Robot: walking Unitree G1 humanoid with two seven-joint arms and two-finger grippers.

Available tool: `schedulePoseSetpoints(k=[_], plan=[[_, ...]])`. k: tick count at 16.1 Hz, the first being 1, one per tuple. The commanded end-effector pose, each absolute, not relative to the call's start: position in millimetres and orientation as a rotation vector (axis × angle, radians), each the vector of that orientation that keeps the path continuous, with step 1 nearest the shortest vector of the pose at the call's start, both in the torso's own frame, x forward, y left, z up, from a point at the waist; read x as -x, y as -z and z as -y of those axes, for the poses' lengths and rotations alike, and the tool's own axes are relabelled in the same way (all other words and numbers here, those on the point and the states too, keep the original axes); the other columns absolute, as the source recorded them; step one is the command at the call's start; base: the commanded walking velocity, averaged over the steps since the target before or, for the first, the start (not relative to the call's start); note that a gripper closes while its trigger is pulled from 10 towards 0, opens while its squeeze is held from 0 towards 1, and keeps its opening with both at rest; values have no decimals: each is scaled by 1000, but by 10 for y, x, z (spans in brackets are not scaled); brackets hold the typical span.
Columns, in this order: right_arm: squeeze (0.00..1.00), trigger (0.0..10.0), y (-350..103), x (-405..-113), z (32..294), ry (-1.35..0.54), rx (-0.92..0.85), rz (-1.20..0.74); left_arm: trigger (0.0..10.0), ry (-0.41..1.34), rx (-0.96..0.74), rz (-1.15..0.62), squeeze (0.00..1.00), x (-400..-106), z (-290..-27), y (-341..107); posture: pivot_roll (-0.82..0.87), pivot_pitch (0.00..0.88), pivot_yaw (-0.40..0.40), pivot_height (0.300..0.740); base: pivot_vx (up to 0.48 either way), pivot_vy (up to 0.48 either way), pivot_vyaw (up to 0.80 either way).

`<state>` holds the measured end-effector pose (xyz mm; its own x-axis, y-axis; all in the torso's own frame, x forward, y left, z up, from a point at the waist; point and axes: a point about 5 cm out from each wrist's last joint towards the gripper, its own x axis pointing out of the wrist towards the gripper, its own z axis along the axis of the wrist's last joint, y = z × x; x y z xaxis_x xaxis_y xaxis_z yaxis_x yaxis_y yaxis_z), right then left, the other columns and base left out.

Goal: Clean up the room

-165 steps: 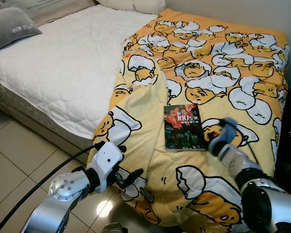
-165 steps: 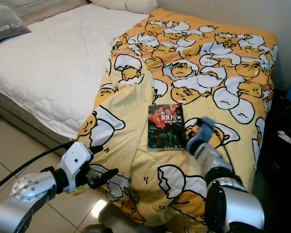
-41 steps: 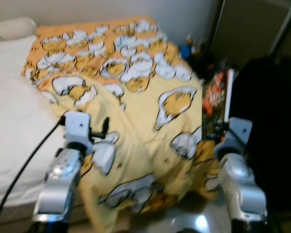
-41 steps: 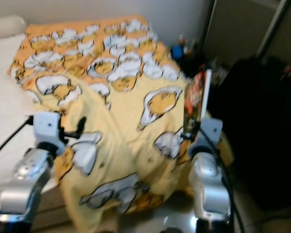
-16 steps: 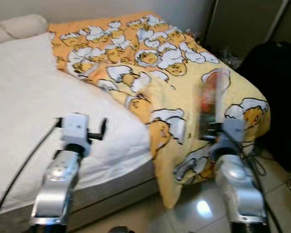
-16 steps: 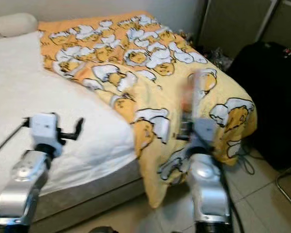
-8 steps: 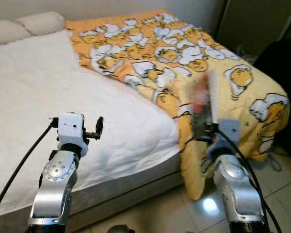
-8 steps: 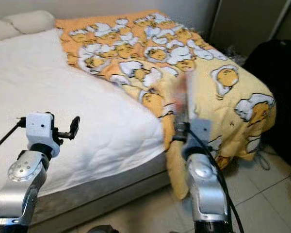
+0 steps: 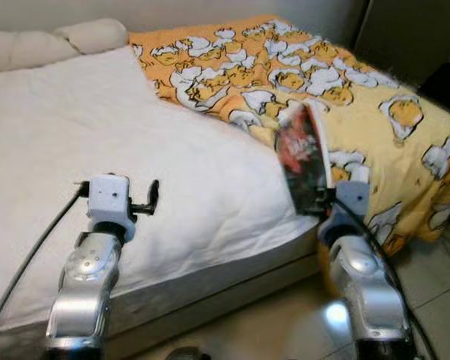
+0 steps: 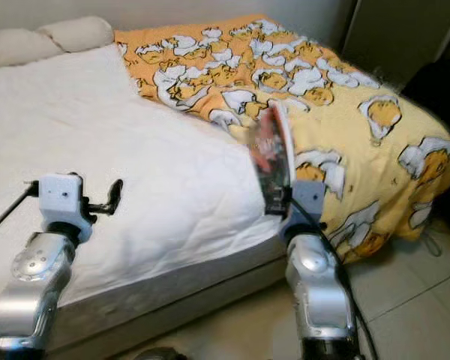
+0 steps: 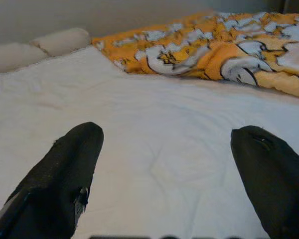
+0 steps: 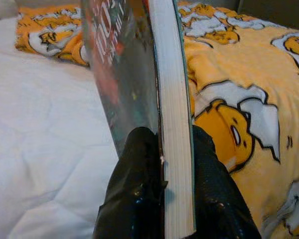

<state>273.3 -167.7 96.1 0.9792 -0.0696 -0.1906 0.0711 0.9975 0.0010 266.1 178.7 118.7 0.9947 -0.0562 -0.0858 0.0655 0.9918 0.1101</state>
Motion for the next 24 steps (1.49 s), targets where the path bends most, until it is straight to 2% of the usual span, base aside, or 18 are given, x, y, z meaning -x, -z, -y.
schedulePoseSetpoints(k=[1,15,21,24], plan=[[0,10000,-1088,-2762,1709,86,-15,-133,10000,47,-131,-79,0,-2664,-1825,-1211,104,0,32,740,0,394,0],[0,10000,-1095,-2824,1697,64,-11,-141,10000,9,-121,-58,0,-2720,-1839,-1252,116,0,17,740,0,393,0],[0,10000,-1070,-2845,1635,29,-34,-147,10000,-15,-127,-14,0,-2722,-1873,-1323,130,0,15,740,0,0,0],[0,10000,-1061,-2848,1594,4,-31,-151,10000,-14,-127,-7,0,-2729,-1888,-1342,133,0,18,740,0,0,800]])
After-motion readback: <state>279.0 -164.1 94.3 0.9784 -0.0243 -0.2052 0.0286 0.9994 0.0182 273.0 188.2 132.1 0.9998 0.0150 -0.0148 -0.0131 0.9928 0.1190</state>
